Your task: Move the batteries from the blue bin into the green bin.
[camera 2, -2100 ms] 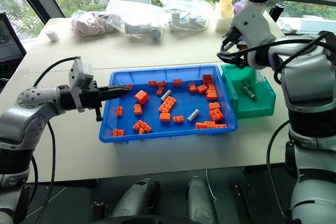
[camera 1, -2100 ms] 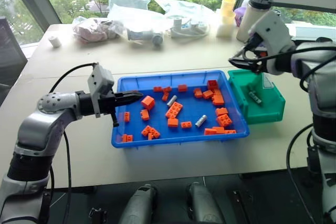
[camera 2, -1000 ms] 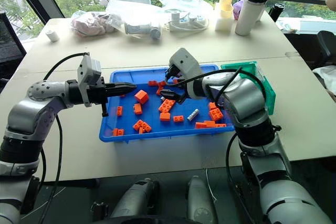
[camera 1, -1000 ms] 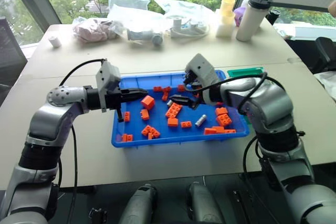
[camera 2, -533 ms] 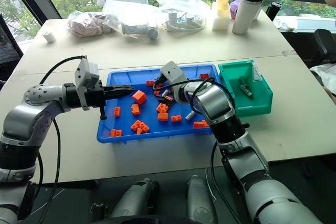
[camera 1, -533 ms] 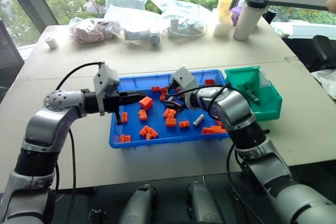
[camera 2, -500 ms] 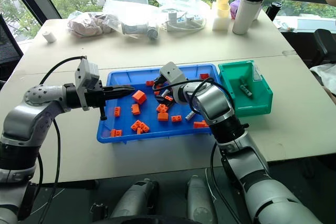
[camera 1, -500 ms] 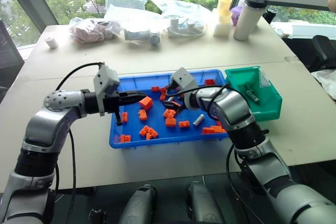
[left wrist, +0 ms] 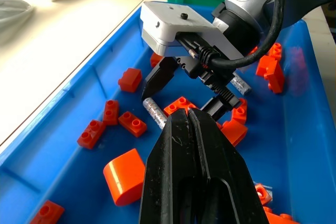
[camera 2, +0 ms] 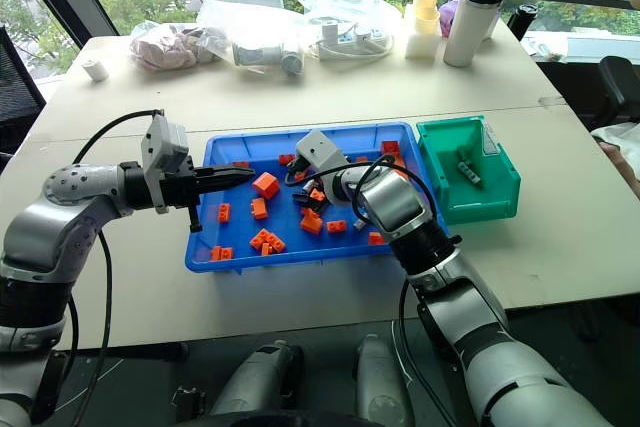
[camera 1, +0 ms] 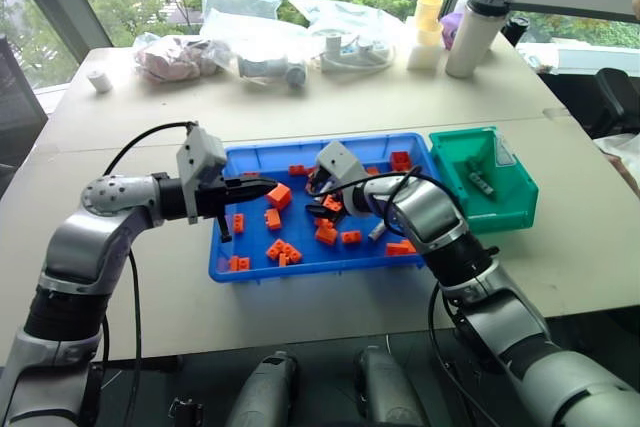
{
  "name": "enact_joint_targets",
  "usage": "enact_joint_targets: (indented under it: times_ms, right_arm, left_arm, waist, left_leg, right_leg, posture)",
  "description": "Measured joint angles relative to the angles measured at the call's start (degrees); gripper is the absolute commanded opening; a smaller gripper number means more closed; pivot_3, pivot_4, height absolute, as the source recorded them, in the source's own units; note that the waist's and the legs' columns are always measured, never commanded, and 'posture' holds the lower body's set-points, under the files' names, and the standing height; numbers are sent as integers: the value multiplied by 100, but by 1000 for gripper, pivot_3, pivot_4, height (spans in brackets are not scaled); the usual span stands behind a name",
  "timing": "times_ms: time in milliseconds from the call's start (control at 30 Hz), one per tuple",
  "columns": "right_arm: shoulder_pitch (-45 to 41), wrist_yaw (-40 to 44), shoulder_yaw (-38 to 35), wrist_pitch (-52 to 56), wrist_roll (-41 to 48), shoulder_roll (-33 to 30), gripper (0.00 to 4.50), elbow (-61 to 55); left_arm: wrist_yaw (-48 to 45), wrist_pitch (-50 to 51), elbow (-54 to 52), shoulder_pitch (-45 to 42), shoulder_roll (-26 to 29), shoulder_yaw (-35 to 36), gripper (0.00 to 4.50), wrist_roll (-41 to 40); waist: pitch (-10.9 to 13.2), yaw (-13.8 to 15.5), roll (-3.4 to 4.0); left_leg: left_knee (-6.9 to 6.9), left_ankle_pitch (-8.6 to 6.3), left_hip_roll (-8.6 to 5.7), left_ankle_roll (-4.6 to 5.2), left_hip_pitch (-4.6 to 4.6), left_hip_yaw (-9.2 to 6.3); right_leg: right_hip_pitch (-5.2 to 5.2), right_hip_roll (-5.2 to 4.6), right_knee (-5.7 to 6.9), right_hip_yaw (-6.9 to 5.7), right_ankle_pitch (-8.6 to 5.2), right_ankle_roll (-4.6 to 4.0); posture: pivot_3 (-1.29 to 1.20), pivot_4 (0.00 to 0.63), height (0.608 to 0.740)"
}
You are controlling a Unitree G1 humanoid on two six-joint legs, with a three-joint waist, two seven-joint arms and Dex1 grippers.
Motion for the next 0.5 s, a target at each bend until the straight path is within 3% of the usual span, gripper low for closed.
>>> enact_joint_targets:
  times_ms: [33,133,333,500]
  right_arm:
    - [-12,18,8,-47,-24,1,3722,40]
    - [-16,55,9,-102,-62,2,2240,59]
    - [-66,122,6,42,-125,-64,2194,-19]
    - [-345,118,-654,853,-60,-751,2194,-1115]
  left_arm:
    - [1,-1,-2,0,0,0,0,0]
    - [4,-1,-2,9,0,0,0,0]
    - [12,-1,-18,24,-1,0,0,0]
    - [5,2,-55,22,-15,-2,0,-13]
  waist:
    - [0,0,0]
    - [0,0,0]
    - [0,4,0]
    - [2,37,3]
  left_leg:
    - [0,0,0,0,0,0]
    - [0,0,0,0,0,0]
    - [0,0,0,0,0,0]
    - [1,0,-2,1,-3,-1]
  right_leg:
    - [0,0,0,0,0,0]
    - [0,0,0,0,0,0]
    - [0,0,0,0,0,0]
    - [-1,-2,-1,0,0,0]
  posture:
    - [0,150,740]
    - [0,150,740]
    - [0,150,740]
    - [0,150,740]
